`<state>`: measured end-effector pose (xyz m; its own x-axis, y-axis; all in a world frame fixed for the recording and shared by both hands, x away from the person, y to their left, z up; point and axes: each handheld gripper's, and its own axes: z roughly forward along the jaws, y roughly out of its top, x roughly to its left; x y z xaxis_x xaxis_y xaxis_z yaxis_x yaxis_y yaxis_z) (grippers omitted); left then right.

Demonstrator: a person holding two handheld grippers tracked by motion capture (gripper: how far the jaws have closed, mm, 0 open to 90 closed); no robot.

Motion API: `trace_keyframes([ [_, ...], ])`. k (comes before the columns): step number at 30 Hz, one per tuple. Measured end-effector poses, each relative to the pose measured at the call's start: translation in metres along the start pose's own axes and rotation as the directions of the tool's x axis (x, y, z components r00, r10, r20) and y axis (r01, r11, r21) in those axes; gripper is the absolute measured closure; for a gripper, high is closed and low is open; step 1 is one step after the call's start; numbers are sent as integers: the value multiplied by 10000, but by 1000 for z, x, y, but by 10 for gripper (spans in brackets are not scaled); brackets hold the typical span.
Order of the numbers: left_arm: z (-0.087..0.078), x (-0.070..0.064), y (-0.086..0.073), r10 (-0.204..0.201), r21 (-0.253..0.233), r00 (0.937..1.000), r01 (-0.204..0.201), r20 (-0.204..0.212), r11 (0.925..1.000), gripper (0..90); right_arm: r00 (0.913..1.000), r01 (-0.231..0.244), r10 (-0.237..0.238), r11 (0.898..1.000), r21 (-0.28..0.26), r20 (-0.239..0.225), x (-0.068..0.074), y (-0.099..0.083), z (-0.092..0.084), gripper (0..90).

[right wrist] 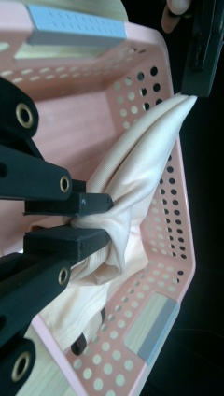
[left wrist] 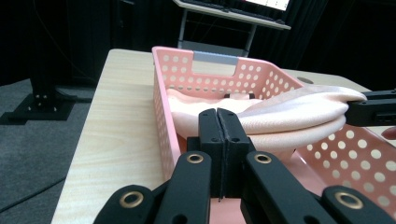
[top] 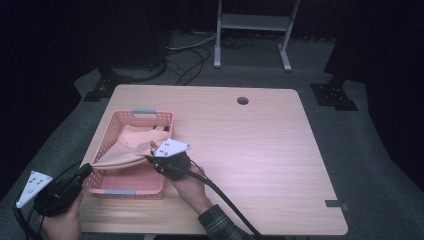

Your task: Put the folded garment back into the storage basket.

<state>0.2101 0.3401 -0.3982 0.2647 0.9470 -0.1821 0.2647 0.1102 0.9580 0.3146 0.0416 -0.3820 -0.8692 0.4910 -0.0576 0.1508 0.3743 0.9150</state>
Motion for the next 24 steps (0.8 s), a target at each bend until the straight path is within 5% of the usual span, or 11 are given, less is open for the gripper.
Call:
trace_keyframes([
  [24,-13,-7,-15,0,106,9999,-2,167,9999,899,9991,-120,125,9999,108,-405,20,-19,-14,836],
])
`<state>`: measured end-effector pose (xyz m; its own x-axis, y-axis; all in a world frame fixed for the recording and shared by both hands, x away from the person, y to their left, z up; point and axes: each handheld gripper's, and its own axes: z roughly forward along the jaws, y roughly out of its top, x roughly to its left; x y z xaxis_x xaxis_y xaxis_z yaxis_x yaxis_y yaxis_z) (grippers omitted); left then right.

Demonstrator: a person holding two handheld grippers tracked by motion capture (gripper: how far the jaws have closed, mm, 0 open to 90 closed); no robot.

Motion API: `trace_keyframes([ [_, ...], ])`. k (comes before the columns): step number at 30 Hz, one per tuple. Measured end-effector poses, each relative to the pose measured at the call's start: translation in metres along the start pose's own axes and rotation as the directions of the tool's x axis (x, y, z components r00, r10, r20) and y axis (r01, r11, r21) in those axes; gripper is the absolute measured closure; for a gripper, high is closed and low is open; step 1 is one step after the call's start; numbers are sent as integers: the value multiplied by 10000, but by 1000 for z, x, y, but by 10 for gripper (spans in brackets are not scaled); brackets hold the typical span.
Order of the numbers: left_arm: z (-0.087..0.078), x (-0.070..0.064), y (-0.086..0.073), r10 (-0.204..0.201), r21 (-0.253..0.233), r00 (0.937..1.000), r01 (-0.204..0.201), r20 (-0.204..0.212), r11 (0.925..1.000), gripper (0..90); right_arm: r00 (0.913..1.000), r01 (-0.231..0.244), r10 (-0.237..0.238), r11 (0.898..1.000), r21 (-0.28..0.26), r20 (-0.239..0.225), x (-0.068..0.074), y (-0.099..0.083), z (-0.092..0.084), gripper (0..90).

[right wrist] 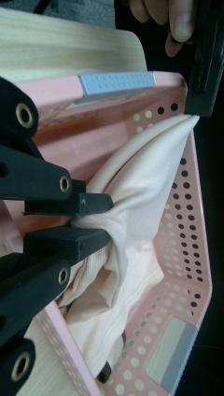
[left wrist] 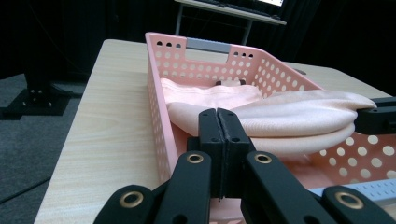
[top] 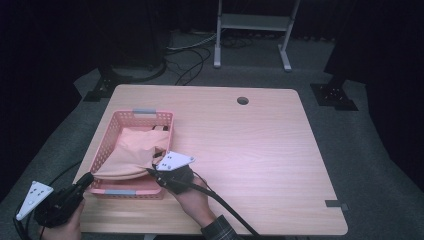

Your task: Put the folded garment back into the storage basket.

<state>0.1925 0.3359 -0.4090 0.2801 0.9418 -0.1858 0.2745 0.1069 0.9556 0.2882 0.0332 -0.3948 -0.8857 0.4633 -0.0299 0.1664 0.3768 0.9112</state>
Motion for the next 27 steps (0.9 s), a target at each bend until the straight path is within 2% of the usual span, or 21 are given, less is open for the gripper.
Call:
trace_keyframes([
  [8,-1,-1,-1,-11,-58,10000,11,14,10000,899,9997,-17,22,9998,199,-239,7,-6,-3,836],
  [16,-2,0,-1,-28,-50,10000,28,13,10000,899,9996,24,-19,9998,193,-274,9,-8,-3,831],
  [22,-1,0,-2,-79,-26,10000,79,17,10000,900,9996,67,-64,9999,112,-261,9,-8,-3,752],
  [27,-1,0,-2,-106,31,9999,106,23,9999,900,9995,135,-131,9998,121,-272,10,-8,-4,735],
])
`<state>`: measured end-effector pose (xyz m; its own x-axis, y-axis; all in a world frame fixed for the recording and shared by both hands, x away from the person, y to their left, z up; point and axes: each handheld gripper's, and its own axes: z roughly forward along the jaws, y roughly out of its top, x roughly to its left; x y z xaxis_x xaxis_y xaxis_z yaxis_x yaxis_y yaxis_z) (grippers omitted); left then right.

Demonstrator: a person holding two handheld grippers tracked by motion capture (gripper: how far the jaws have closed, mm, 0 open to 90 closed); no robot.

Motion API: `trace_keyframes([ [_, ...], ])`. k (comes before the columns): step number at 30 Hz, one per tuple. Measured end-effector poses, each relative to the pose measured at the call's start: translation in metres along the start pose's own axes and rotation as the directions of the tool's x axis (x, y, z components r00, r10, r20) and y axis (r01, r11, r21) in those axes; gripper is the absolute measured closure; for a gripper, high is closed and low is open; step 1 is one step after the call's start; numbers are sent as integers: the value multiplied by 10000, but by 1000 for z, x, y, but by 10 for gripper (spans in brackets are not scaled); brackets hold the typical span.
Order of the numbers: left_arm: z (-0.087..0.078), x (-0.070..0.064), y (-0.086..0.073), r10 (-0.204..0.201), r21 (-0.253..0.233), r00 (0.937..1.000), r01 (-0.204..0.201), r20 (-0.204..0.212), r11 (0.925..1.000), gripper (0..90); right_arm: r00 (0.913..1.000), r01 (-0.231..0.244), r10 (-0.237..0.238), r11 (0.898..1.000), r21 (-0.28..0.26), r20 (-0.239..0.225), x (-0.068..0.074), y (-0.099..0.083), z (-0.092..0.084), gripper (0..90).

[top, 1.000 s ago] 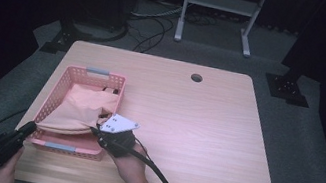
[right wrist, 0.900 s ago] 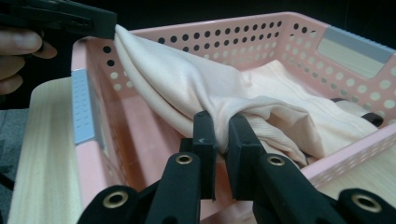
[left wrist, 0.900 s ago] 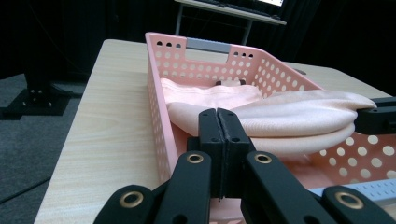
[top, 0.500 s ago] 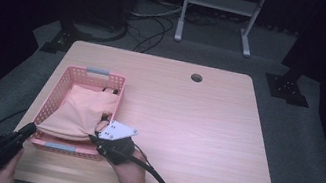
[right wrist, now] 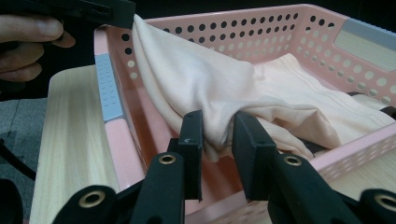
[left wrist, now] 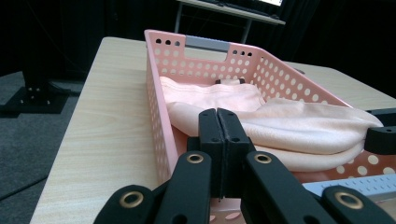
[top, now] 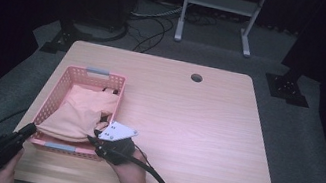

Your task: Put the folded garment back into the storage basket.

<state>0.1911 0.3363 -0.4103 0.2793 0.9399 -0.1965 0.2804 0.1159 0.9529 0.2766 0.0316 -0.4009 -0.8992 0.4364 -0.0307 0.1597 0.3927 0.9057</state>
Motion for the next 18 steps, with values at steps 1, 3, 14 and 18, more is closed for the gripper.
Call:
trace_keyframes([
  [1,0,0,0,16,1,10000,-16,0,10000,900,10000,9,-9,10000,7,0,0,0,0,734],
  [3,0,0,0,13,4,10000,-13,-2,10000,900,10000,16,-16,10000,-29,-34,0,0,0,689],
  [14,2,-1,0,56,44,10000,-56,33,10000,900,9987,-361,355,9992,-175,-355,-3,1,0,411],
  [18,3,-1,0,41,55,10000,-41,42,10000,900,9985,-416,407,9988,-244,-374,-4,1,-1,340],
])
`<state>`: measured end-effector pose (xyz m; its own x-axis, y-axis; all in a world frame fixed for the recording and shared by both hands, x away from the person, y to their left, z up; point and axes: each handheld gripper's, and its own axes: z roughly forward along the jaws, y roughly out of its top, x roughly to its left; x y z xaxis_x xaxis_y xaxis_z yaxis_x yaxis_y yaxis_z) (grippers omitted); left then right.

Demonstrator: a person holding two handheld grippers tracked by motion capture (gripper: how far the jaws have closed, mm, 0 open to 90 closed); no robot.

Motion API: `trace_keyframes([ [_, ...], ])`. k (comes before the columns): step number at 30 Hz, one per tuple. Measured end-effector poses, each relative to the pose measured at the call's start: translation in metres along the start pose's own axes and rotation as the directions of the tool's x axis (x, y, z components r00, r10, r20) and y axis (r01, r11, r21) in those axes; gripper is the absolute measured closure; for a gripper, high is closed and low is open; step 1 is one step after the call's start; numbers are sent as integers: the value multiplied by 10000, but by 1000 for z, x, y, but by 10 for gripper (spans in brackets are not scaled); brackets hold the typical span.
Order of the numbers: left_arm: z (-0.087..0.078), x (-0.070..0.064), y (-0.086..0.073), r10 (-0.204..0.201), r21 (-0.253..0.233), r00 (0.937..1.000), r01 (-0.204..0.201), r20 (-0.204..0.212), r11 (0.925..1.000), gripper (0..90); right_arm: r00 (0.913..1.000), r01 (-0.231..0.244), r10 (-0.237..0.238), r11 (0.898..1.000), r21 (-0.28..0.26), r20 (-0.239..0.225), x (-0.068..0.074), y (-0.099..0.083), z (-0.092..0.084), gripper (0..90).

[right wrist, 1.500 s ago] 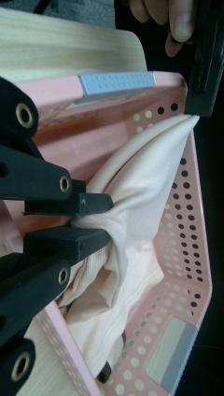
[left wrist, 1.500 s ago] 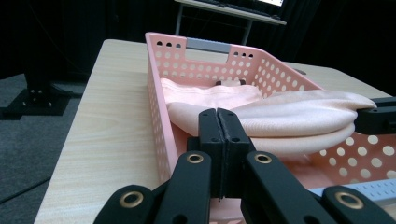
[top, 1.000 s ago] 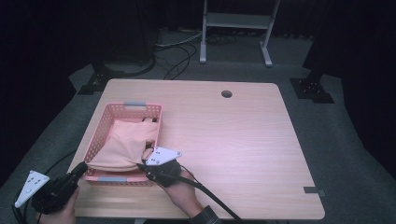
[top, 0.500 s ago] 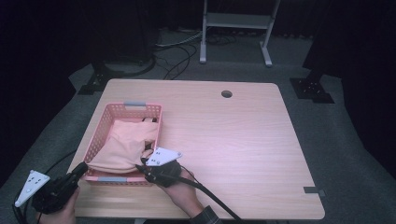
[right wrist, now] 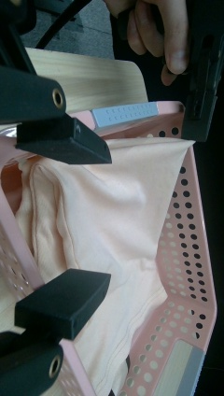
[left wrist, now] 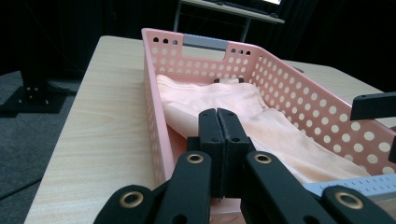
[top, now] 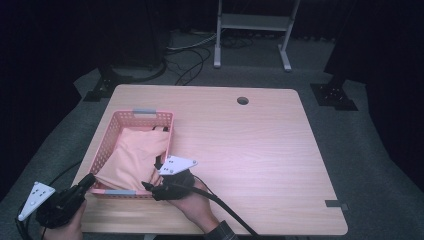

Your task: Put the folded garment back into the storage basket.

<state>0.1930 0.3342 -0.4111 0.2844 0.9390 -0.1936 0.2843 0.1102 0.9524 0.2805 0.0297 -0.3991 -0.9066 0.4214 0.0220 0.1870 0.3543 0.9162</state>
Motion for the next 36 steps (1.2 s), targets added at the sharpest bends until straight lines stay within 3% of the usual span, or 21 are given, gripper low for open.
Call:
trace_keyframes([
  [9,1,-1,1,34,53,10000,-34,38,10000,899,9993,-345,349,9991,-259,129,-4,1,-2,122],
  [22,2,1,0,-79,108,10000,79,9,9999,881,9989,-349,360,9987,-366,303,-6,0,-3,117],
  [31,5,1,2,-99,249,9999,101,-66,9996,760,9987,-359,372,9987,-359,342,-6,0,-4,117],
  [36,7,-2,3,-51,293,10000,51,22,9996,630,9986,-371,384,9987,-355,353,-7,-1,-4,117],
])
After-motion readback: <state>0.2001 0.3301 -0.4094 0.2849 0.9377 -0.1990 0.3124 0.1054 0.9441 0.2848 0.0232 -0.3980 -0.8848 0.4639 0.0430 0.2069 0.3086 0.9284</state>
